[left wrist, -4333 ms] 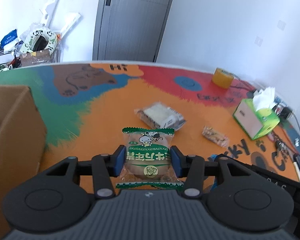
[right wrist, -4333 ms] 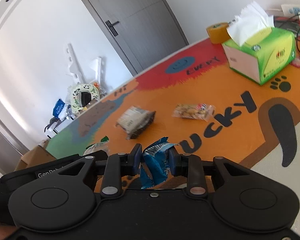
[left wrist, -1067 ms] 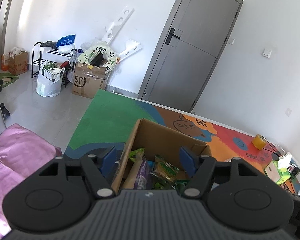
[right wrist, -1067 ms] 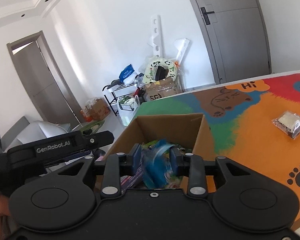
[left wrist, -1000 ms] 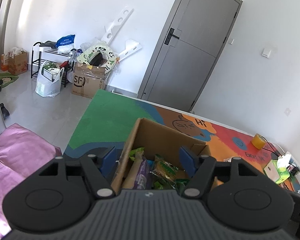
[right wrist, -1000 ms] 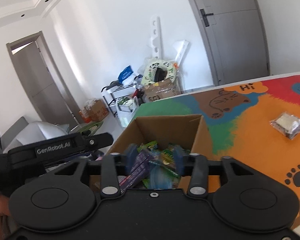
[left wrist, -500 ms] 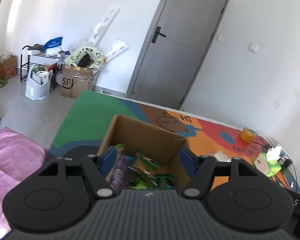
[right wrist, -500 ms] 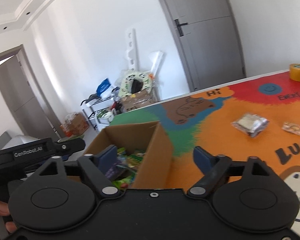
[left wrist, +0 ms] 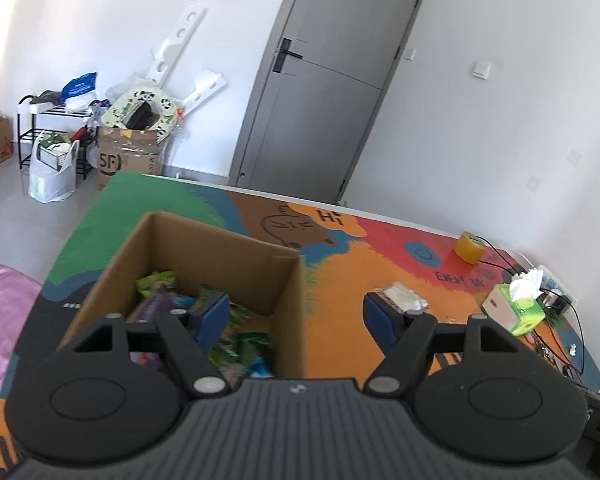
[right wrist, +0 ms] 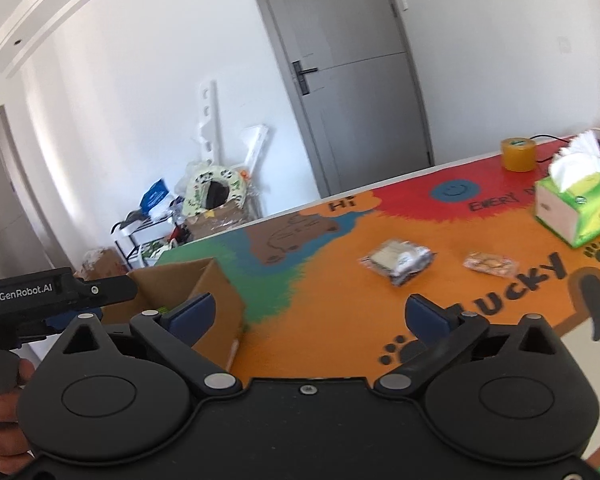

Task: Organize snacks
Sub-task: 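Move both tools back toward the last snacks on the mat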

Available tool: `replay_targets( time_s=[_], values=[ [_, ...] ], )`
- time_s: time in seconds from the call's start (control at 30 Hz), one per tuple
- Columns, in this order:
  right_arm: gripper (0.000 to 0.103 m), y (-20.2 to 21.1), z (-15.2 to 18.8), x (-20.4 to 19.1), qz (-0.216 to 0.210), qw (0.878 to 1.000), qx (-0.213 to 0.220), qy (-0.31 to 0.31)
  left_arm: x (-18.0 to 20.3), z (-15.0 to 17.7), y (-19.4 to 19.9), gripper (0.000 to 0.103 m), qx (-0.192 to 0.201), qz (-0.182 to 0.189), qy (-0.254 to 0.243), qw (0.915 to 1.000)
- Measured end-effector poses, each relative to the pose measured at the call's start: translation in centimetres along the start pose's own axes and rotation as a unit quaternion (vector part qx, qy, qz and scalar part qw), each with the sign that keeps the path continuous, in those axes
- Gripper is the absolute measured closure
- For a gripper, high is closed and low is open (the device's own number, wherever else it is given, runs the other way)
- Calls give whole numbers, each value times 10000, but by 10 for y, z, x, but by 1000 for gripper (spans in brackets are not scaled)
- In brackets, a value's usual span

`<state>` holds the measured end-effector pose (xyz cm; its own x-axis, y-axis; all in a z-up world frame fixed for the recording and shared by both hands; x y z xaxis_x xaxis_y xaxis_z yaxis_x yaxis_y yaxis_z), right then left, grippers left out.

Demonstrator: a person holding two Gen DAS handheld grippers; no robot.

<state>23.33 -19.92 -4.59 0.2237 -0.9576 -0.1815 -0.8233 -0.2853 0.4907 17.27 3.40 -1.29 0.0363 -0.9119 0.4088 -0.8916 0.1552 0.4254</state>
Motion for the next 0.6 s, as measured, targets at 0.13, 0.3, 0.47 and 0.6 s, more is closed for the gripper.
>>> replay_targets(
  time_s=[0.13,0.3,0.47,0.6],
  values=[
    [0,3,-3,20,3,9999,23,-136,18,2,-10,30,-53,91,-89,9999],
    [0,6,-4,41,27,9995,58,-316,40,7,-25,30,-173,205,-225,9994],
    [1,1,-5,65,35,9985,41,-553,57,10,-41,30,-241,253,-312,9989],
    [7,-7,-5,79,19,9981,-20,-616,69,11,-58,30,-332,235,-352,9986]
  ],
)
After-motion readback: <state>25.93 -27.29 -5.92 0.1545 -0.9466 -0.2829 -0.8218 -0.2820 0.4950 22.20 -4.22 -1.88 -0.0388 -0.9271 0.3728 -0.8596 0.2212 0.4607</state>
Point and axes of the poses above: each gripper's, at about its wrist camera, not at the fingertips, and y roughly against the way its jaws point, x to its right, z to its underside, the point moved 1 cm from there along -y, roughly the way its jaws point, and after that the axes turned 13 degrees about z, right-handed, at the moved point
